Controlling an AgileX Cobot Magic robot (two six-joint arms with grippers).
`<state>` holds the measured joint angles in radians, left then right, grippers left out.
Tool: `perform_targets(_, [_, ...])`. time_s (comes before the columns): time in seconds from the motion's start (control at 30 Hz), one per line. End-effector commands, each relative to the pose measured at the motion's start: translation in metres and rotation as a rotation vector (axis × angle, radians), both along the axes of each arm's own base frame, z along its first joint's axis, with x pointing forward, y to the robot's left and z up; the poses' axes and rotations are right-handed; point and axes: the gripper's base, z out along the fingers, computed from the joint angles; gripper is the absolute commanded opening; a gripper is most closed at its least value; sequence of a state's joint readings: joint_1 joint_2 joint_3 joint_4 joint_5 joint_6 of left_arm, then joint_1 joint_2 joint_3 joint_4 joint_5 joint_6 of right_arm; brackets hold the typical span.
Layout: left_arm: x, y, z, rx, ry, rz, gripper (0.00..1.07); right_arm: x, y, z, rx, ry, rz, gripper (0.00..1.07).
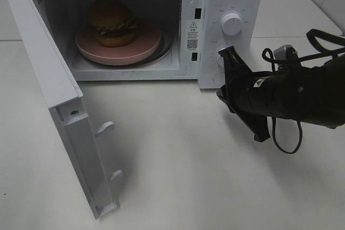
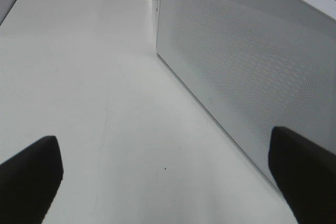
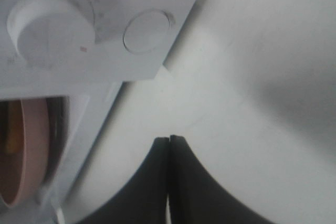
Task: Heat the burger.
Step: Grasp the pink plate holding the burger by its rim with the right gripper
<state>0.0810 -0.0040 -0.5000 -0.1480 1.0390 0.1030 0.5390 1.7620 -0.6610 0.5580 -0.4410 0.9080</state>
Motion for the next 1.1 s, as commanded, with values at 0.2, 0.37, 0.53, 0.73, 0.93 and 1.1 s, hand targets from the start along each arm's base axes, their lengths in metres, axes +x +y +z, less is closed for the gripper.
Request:
perform_targets(0.2, [-0.003, -0.001, -0.001, -0.01, -0.018, -0.003, 1.0, -0.02, 0.001, 0.013, -0.3, 0.069, 0.39, 0.0])
perform_targets(0.37, [-0.003, -0.001, -0.001, -0.01, -0.018, -0.003, 1.0, -0.023, -0.008, 0.026, -0.411, 0.111, 0.561, 0.0])
perform_targets(0.53, [-0.003, -0.001, -0.001, -0.01, -0.018, -0.003, 1.0, -0.023, -0.008, 0.038, -0.494, 0.157, 0.736, 0.01])
perform_targets(0.73, [-0.003, -0.001, -0.001, -0.01, -0.018, -0.003, 1.0, -0.023, -0.001, 0.054, -0.64, 0.164, 1.039, 0.03])
perform_targets(0.93, [-0.003, -0.001, -0.001, -0.01, -0.018, -0.003, 1.0, -0.027, 0.002, 0.064, -0.78, 0.112, 1.365, 0.04])
perform_targets(1.1, [-0.003, -0.001, -0.001, -0.01, -0.018, -0.003, 1.0, -0.03, 0.001, 0.071, -0.933, 0.011, 1.686, 0.04])
